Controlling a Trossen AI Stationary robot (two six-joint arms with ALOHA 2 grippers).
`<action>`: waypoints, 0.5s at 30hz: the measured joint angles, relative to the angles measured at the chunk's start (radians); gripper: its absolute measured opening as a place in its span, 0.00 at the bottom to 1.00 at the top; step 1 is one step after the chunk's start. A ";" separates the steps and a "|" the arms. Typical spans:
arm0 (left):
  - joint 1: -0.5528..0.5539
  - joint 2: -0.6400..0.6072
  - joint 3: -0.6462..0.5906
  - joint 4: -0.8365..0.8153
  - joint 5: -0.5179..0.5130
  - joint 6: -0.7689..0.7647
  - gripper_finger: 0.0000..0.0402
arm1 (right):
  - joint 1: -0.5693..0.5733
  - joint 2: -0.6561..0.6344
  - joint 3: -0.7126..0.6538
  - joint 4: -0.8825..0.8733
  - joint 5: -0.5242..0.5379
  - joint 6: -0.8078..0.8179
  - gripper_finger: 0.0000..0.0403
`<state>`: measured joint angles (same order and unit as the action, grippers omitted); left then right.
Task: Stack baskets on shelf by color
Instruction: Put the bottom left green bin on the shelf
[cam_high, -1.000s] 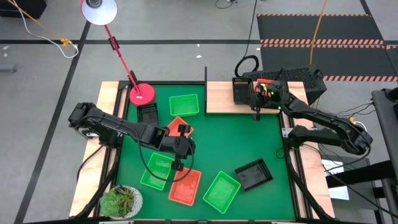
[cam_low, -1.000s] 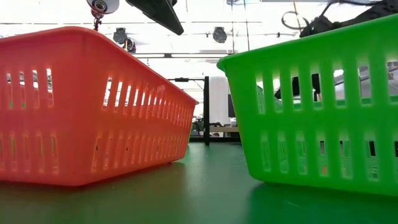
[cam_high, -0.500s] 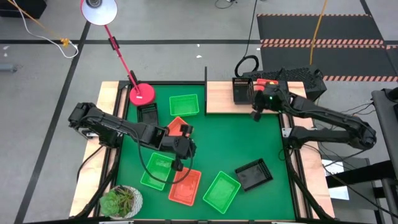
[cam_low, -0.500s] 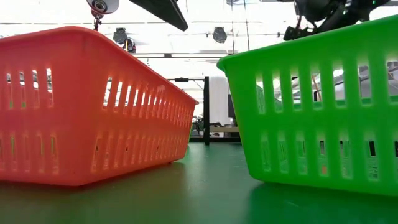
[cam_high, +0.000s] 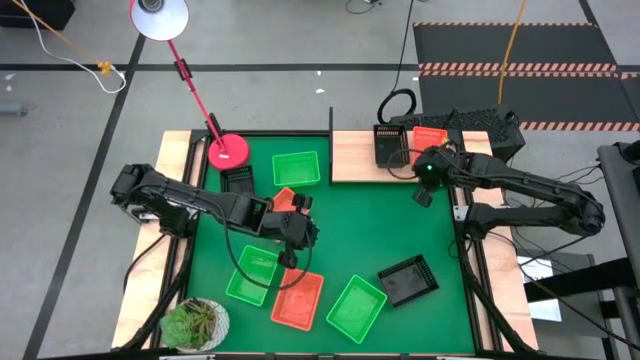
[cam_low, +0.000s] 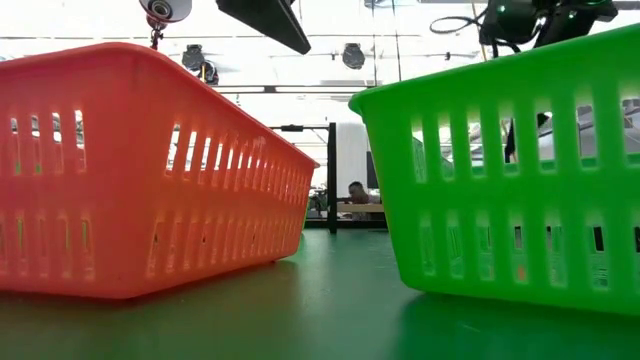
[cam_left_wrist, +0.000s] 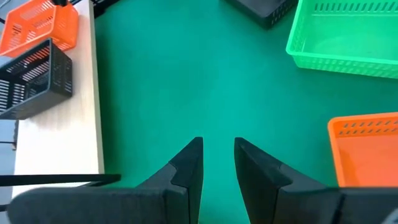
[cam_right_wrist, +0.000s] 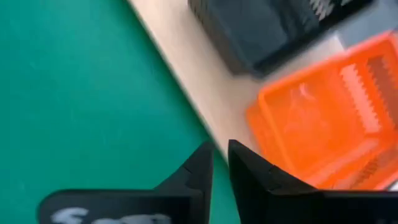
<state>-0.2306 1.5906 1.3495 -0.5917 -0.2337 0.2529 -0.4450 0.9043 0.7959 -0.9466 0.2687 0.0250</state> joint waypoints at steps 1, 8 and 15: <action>0.002 0.000 0.000 0.001 0.000 0.003 0.23 | -0.001 0.007 0.000 -0.015 0.012 0.013 0.07; 0.015 0.000 0.000 0.021 0.004 0.028 0.23 | -0.032 0.084 0.000 -0.071 0.149 0.079 0.02; 0.018 0.000 0.000 0.021 0.023 0.033 0.23 | -0.092 0.190 0.000 -0.079 0.155 0.087 0.00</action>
<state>-0.2123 1.5906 1.3495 -0.5708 -0.2111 0.2860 -0.5368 1.0939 0.7959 -1.0255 0.4236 0.1120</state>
